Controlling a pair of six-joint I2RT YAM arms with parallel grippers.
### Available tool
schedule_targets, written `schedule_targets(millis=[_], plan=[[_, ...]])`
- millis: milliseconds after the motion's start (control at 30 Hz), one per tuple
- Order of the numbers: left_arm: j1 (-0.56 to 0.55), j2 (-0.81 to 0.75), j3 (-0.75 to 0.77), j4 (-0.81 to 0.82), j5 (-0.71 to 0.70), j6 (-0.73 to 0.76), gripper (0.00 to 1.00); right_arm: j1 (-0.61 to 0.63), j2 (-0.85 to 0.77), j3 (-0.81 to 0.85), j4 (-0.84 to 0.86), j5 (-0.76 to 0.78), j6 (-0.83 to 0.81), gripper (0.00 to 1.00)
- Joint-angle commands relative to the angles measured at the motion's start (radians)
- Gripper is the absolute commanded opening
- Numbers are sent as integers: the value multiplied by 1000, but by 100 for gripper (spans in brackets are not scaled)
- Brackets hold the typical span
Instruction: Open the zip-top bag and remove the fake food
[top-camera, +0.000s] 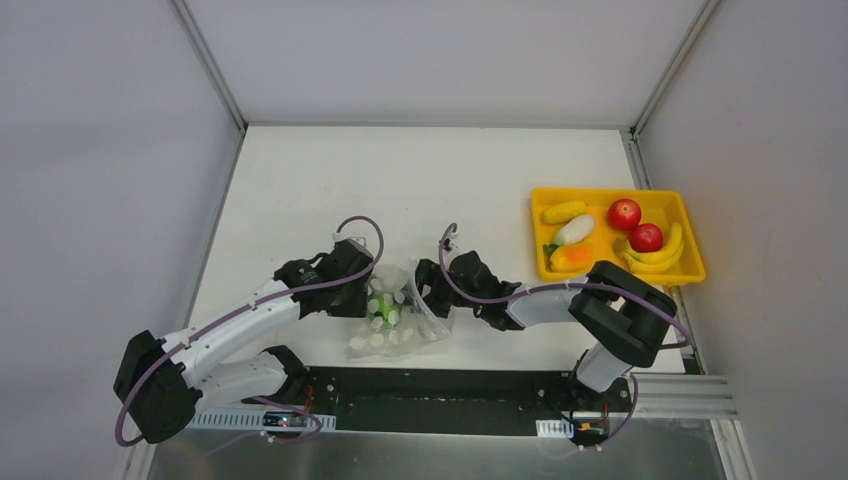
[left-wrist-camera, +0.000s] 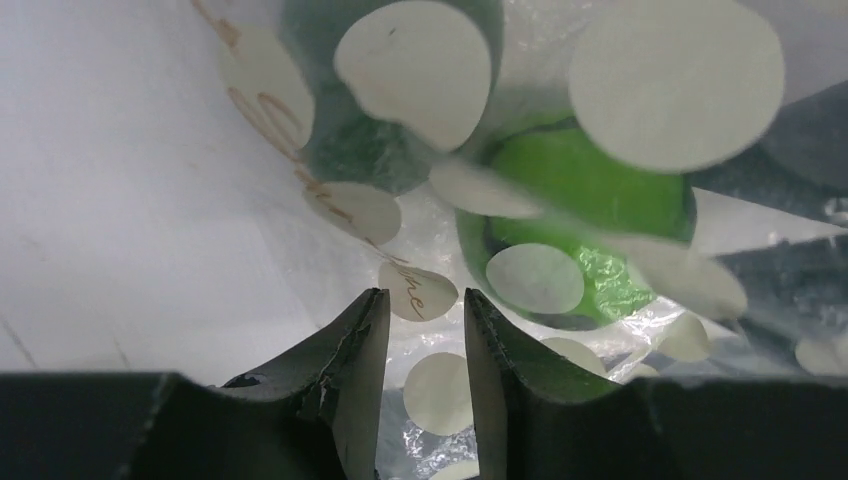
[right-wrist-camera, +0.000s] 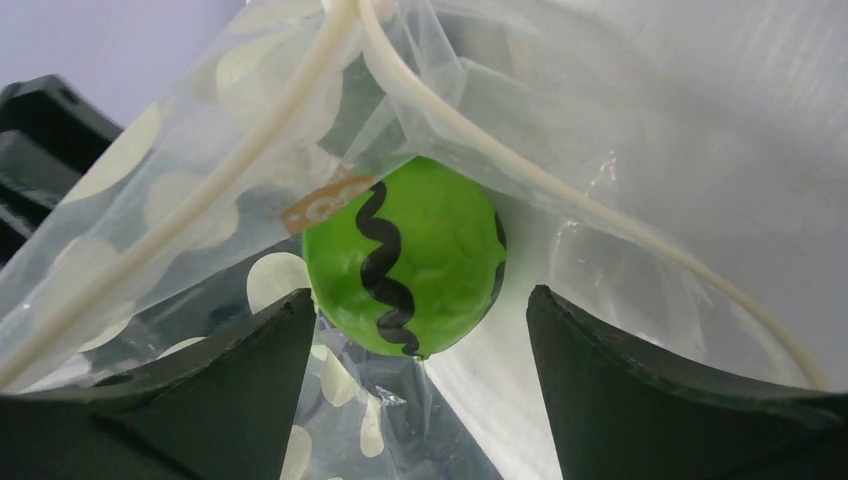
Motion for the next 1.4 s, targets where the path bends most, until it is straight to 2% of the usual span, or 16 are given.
schedule_targets(millis=[0,267,533,667,767,1067,1367], plan=[[4,40,-47,124,110,-58,34,22,-33,21,56,-42,-20,82],[4,123,-92,237,141,-83,31,60,29,47,59,-55,-16,82],[4,173,-81,239,93,-65,26,61,30,29,34,75,-29,73],[4,164,-84,225,75,-65,26,60,-10,9,11,165,-1,84],[4,129,-72,196,56,-61,26,60,-39,3,-4,217,13,89],[4,8,109,60,-87,12,33,60,-48,32,-14,276,26,90],[10,219,185,106,-125,48,29,59,20,65,13,284,36,91]])
